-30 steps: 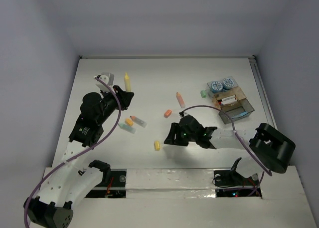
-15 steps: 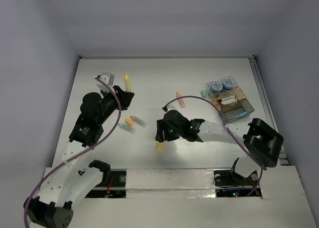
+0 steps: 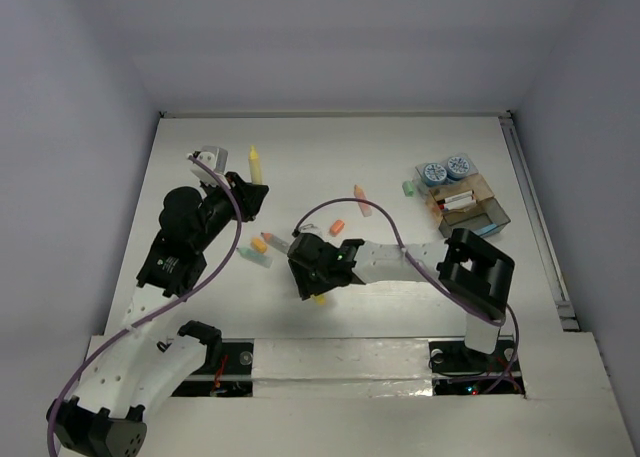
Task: Sort the stationery into containers
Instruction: Close the pen cap on the pen.
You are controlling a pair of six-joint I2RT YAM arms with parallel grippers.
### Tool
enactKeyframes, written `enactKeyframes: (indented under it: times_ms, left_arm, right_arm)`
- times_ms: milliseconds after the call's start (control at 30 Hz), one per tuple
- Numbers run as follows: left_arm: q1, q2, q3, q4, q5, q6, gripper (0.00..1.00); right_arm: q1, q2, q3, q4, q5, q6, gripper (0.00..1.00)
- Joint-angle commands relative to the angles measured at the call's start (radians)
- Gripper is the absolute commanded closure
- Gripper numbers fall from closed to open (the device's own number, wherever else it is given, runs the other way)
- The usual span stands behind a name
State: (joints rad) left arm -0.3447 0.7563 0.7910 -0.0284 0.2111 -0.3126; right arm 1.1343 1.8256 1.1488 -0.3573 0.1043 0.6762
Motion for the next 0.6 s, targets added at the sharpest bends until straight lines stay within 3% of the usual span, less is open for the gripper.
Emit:
enactKeyframes:
  times_ms: [0,400,533,567]
  left_arm:
    - [0.003,-0.021,0.005,0.039,0.011,0.003,1.0]
    - [-0.007,-0.035,0.005,0.035,0.004,0.006,1.0]
    - [-0.007,-0.04,0.005,0.033,0.001,0.009,1.0]
    - [-0.007,-0.04,0.005,0.033,-0.001,0.009,1.0]
  right_arm:
    - [0.036,0.038,0.084,-0.138,0.109,0.002,0.43]
    - [0.067,0.06,0.094,-0.227,0.196,0.014,0.44]
    - [0.067,0.069,0.094,-0.238,0.202,0.013,0.57]
    - [0.067,0.069,0.092,-0.232,0.209,0.011,0.66]
